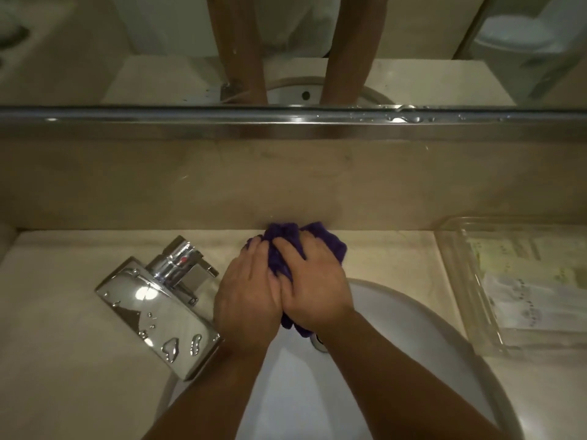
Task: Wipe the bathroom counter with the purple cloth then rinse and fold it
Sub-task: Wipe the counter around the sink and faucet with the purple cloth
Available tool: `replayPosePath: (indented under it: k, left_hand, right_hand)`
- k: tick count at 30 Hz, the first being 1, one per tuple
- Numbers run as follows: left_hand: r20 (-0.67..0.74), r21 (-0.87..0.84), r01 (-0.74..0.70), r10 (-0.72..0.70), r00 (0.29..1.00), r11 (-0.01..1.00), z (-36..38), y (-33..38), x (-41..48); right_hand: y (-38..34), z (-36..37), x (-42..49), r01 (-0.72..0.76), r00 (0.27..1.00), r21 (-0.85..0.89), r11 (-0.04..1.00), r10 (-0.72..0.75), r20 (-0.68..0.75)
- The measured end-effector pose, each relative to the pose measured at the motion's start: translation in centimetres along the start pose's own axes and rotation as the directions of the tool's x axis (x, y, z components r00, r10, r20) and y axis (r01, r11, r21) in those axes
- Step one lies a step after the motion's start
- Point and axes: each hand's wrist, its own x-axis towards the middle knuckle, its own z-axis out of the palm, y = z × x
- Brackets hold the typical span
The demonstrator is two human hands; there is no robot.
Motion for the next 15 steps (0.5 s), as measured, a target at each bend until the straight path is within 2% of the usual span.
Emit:
replayPosePath:
  k: [4, 8, 11, 15]
  left_hand:
    - [-0.112, 0.052, 0.091, -0.085, 0.99, 0.994, 0.4, -0.2, -1.2]
    - [-0.027, 0.043, 0.023, -0.022, 0.999, 0.999, 0.3, 0.4, -0.8]
    - [0.102, 0.002, -0.075, 0.074, 0.992, 0.997, 0.8, 1.6, -0.1]
    - [0.151, -0.048, -0.22, 0.224, 0.963, 0.974, 2.0, 6.4, 0.9]
  right_hand:
    - [0.2, 0.1, 0.6, 0.116, 0.99, 0.025, 0.993, -0.117, 0.079]
    - [1.0, -0.6, 0.1, 0.11, 0.992, 0.04, 0.993, -0.112, 0.052]
    - [2.7, -1.7, -1.1, 0.05, 0.999, -0.005, 0.999, -0.05, 0.005]
    - [6.5, -3.4, -3.7, -0.131, 0.991, -0.15, 0.98, 0.123, -0.058]
